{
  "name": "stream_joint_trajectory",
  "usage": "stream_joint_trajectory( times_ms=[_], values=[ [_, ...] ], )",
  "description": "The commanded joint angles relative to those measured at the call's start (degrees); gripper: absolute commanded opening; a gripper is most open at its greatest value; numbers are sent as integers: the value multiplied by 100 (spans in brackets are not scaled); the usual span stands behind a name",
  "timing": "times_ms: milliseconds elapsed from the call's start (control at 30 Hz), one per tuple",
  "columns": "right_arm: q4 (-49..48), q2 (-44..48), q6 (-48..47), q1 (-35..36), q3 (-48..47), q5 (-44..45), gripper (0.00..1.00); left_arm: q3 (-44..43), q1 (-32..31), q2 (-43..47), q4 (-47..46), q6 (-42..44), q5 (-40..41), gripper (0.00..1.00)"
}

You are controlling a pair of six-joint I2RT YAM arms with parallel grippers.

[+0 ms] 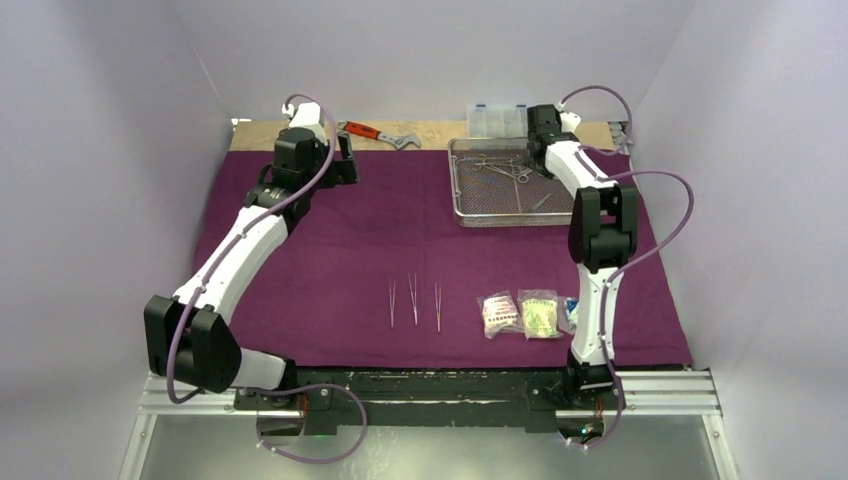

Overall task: Open and lay out the surgical kit
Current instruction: Adjust the medical item in the container.

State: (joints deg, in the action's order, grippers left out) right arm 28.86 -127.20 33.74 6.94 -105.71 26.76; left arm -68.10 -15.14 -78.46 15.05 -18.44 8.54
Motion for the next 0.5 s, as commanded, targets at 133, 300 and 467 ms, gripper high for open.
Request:
stream_joint_trajectory(
  times_ms=[133,300,467],
  values=[
    [-127,70,-290,-41,-415,-268,48,-336,11,-401,-620,-65,-114,92],
    [-403,-235,-592,-95,-620,-633,48,-383,6,-552,-694,-64,-117,92],
    [-891,-421,-1111,-94,-722,-1223,48,-316,11,-578,-804,-75,-12,91]
  ],
)
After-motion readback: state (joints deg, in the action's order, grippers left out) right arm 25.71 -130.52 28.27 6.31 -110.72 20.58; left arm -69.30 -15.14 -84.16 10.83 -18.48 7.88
